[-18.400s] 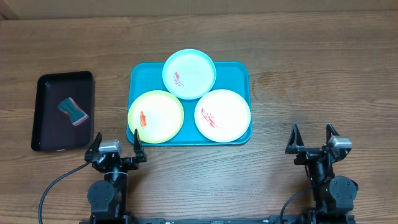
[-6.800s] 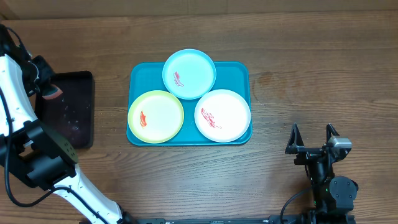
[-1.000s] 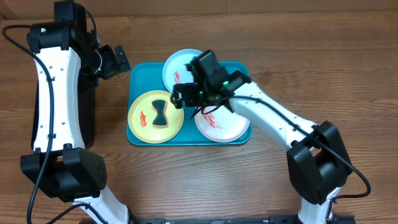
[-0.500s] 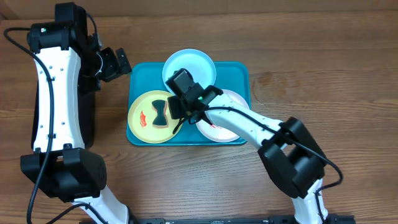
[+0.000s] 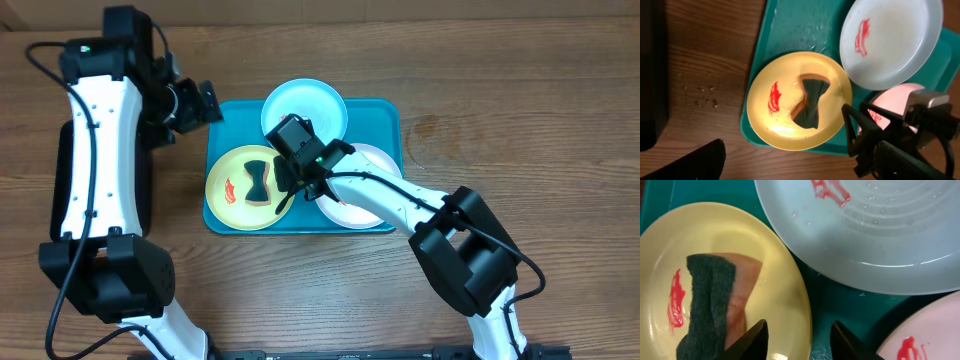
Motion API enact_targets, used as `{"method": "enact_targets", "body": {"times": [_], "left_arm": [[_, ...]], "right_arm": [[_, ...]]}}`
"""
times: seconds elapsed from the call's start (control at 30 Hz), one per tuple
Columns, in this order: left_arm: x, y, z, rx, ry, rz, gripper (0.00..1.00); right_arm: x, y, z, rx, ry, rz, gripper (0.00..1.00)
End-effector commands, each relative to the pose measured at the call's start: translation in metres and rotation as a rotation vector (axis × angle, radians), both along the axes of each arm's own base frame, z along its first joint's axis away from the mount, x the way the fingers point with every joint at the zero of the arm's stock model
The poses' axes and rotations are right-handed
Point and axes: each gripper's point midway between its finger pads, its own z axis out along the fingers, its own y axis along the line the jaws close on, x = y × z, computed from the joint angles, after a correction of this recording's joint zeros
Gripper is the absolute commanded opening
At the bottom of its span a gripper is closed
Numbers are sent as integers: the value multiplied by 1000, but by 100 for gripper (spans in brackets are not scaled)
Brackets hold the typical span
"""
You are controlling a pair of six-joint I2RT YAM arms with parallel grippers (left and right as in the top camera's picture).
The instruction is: Clean dirty plates on tray and stack at the side
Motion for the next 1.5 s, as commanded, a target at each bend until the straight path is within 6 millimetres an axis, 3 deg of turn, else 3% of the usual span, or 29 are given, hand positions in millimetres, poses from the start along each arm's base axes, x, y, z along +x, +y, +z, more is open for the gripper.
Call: {"method": "enact_targets", "body": {"times": [0.0,0.07,0.27,0.4,0.47,0.73,0.87,1.17,1.27,1.47], "left_arm": [[-8,-11,-27,-17,64,-48,92],[-11,-13,-41,-18,84,-52,89],[-25,-15,-78,-31,148,-55,63],[-33,-21,-97,-60,171,-77,62],[-36,-27,-106,-81,173,-98,68],[-41,-50,-129,-84,164,-158,68],[-41,-58,-136,-79,153,-174,63],[-36,-60,-148,-68,119,-179,55],[-29,-60,-149,-69,92,-167,48],[-22,-62,-157,-77,82,-124,45]], "right_arm": [[1,3,-12,-14,8,-16,39],[1,2,-13,-17,11,-18,35],[-3,2,-15,-15,33,-10,15],[-4,1,-19,-22,41,-10,19],[-5,0,-20,-28,46,-10,20],[-8,-4,-29,-45,69,-22,20],[-10,-5,-40,-54,91,-28,15],[-10,-5,-40,-38,107,-25,10],[-10,-5,-39,-29,117,-25,5],[-8,-5,-37,24,157,-21,5]]}}
